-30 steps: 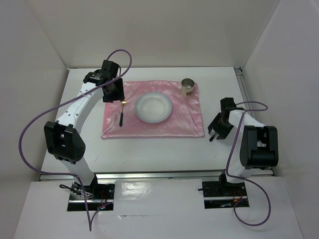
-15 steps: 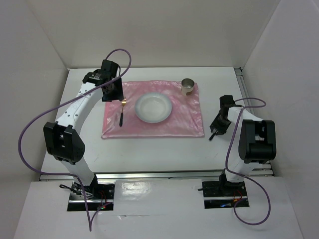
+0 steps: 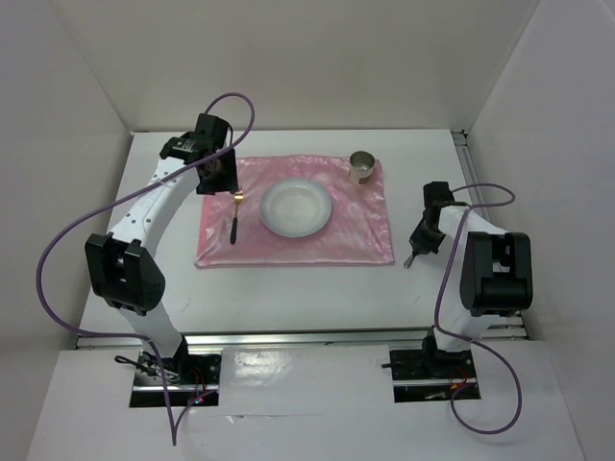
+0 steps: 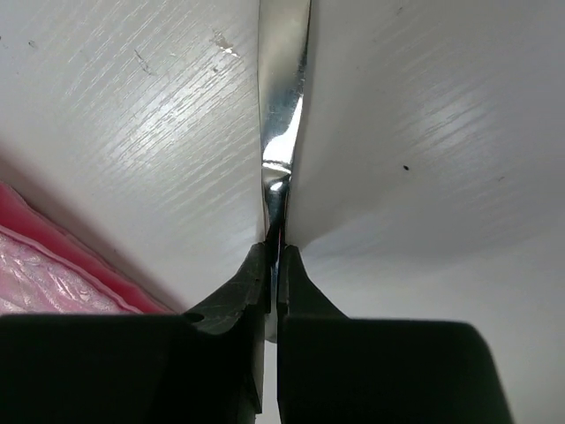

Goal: Set the dinner table for one person

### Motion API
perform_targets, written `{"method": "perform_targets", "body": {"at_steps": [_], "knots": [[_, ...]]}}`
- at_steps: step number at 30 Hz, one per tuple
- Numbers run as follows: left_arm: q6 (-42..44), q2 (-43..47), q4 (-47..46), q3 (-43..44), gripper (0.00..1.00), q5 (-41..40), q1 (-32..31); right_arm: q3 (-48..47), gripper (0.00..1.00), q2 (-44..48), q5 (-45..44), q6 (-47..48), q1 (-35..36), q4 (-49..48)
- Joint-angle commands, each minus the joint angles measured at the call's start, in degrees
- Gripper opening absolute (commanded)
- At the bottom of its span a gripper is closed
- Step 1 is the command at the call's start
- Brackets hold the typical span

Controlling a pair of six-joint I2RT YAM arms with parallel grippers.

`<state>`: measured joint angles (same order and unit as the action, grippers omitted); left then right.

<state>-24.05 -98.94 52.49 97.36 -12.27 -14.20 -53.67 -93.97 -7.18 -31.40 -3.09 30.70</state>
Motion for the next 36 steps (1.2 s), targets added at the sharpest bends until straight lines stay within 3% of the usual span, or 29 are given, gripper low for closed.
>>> {"method": "perform_targets", "body": {"at_steps": [1, 7, 11, 15, 19, 24, 25, 26, 29, 30, 36], "knots": [[1.1, -0.5, 0.1, 2.9, 0.62, -0.4, -0.2, -2.2, 0.0, 4.4, -5.2, 1.2, 1.2, 0.3], [1.1, -0.5, 0.6, 5.1, 0.62, -0.4, -0.2, -7.2, 0.0, 7.1, -7.0, 1.2, 9.2, 3.8], [1.1, -0.5, 0.6, 5.7, 0.62, -0.4, -0.2, -10.3, 0.0, 7.1, -5.1, 6.3, 16.1, 1.4], [1.1, -0.5, 0.6, 5.7, 0.62, -0.4, -0.2, -14.8, 0.0, 2.0, -6.5, 7.0, 20.0, 3.7], [1.1, 0.1, 1.1, 5.7, 0.62, -0.4, -0.2, -14.8, 0.0, 0.5, -7.5, 4.8, 18.8, 4.5], [1.1, 0.1, 1.1, 5.2, 0.62, -0.4, -0.2, -11.3, 0.06, 1.2, -2.8, 4.8, 11.0, 2.6], [1.1, 0.6, 1.1, 5.2, 0.62, 0.1, -0.2, -11.3, 0.08, 1.2, -2.2, 5.5, 10.2, 2.6], [1.1, 0.6, 0.6, 4.6, 0.62, 0.1, -0.2, -10.8, 0.19, 0.5, -1.7, 6.3, 9.2, 1.9], [1.1, 0.6, 0.1, 3.9, 0.62, 0.7, -0.2, -11.4, 0.26, -3.0, -1.2, 6.3, 8.0, 2.4], [1.1, 0.6, 0.1, 3.4, 0.62, 1.2, -0.2, -11.4, 0.33, -3.8, -1.2, 6.3, 8.0, 2.4], [1.1, 0.6, 0.1, 2.8, 0.62, 1.2, -0.2, -10.8, 0.35, -7.8, 0.7, 5.2, 7.3, 1.3]]}}
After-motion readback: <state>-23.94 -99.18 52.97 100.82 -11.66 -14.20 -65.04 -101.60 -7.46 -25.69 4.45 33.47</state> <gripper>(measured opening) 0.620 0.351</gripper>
